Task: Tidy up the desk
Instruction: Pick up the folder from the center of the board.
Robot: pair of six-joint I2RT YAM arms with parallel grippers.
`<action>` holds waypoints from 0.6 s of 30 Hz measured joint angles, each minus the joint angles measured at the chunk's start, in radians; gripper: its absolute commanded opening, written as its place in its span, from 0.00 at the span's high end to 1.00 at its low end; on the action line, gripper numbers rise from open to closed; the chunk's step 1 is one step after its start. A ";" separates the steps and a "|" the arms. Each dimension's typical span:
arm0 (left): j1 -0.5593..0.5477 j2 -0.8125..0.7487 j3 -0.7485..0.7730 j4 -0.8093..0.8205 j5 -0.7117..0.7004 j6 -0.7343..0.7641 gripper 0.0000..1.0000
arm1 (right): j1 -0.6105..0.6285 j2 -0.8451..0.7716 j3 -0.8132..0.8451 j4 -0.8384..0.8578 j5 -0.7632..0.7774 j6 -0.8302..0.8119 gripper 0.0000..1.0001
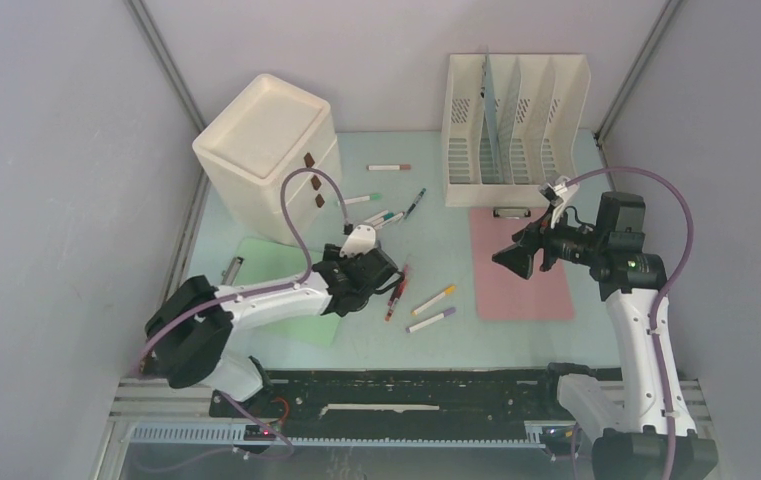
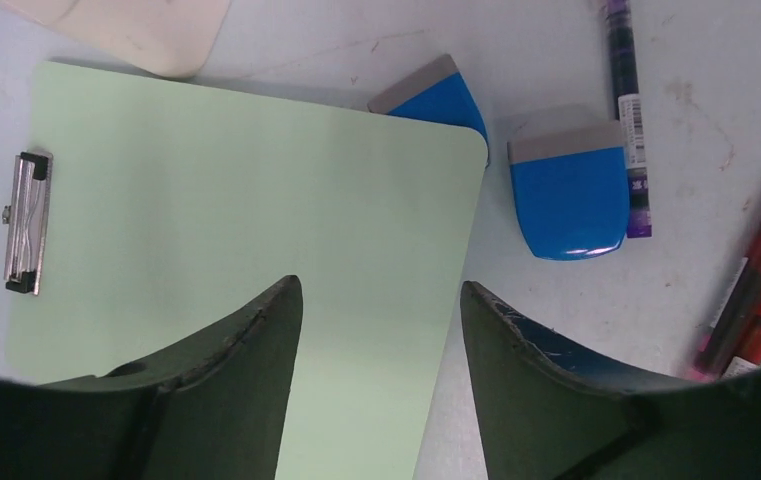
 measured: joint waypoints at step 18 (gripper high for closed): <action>-0.041 0.217 0.005 0.039 -0.056 -0.019 0.53 | 0.023 0.011 0.000 0.000 0.022 -0.017 0.18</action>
